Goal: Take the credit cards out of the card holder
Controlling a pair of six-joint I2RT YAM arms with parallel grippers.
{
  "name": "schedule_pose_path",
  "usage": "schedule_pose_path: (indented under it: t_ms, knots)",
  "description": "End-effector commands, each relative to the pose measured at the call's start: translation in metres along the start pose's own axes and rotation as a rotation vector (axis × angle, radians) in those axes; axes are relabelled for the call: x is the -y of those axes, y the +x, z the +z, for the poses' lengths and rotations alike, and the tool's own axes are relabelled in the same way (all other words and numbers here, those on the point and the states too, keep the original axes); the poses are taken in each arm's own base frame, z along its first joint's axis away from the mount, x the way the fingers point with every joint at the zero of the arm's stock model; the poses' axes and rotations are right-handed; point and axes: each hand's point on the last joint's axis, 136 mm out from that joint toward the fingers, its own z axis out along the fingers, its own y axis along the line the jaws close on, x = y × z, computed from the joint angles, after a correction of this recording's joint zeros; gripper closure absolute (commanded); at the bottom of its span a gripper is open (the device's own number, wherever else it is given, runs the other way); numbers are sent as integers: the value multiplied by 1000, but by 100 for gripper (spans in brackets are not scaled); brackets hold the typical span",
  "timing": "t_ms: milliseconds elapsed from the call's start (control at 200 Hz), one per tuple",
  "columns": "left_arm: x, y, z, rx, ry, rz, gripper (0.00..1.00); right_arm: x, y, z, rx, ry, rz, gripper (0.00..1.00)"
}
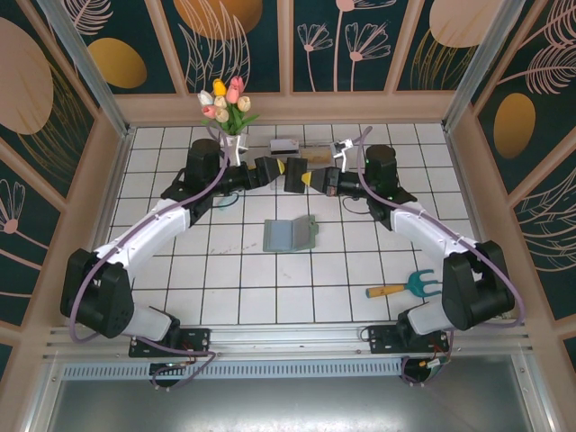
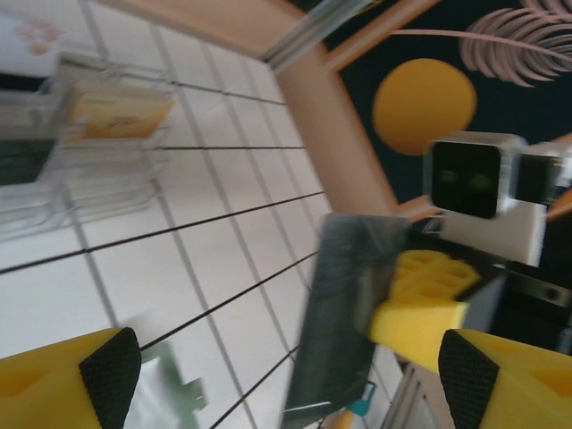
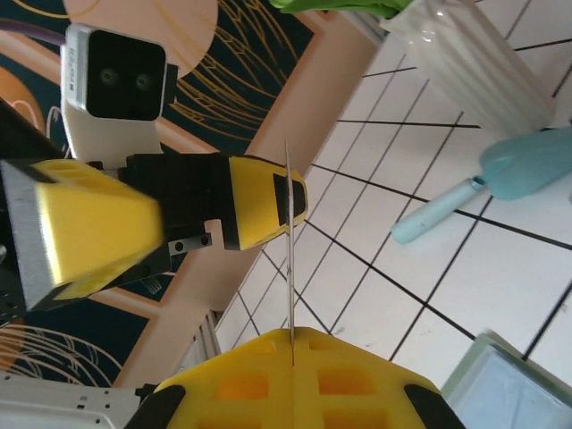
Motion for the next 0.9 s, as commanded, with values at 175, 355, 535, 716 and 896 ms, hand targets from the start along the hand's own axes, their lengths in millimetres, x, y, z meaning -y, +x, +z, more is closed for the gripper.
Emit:
schedule_pose_path:
  t_ms: [175,355,535,716,896]
  knots:
    - [41,-16,10,-50,224,24,31,-35,-21,4,1,-151,-69,100]
    - [50,-20,16,-71,285,36,62,-37,-24,6,3,-177,-62,100]
    - [65,-24,12,-65,359,50,87,-44,-28,5,15,-200,-32,100]
    - [62,-33,14,-13,355,-5,100,-54,-44,3,135,-222,75,77]
    - [67,-51,6,94,374,-90,100,-77,-47,12,264,-220,144,60]
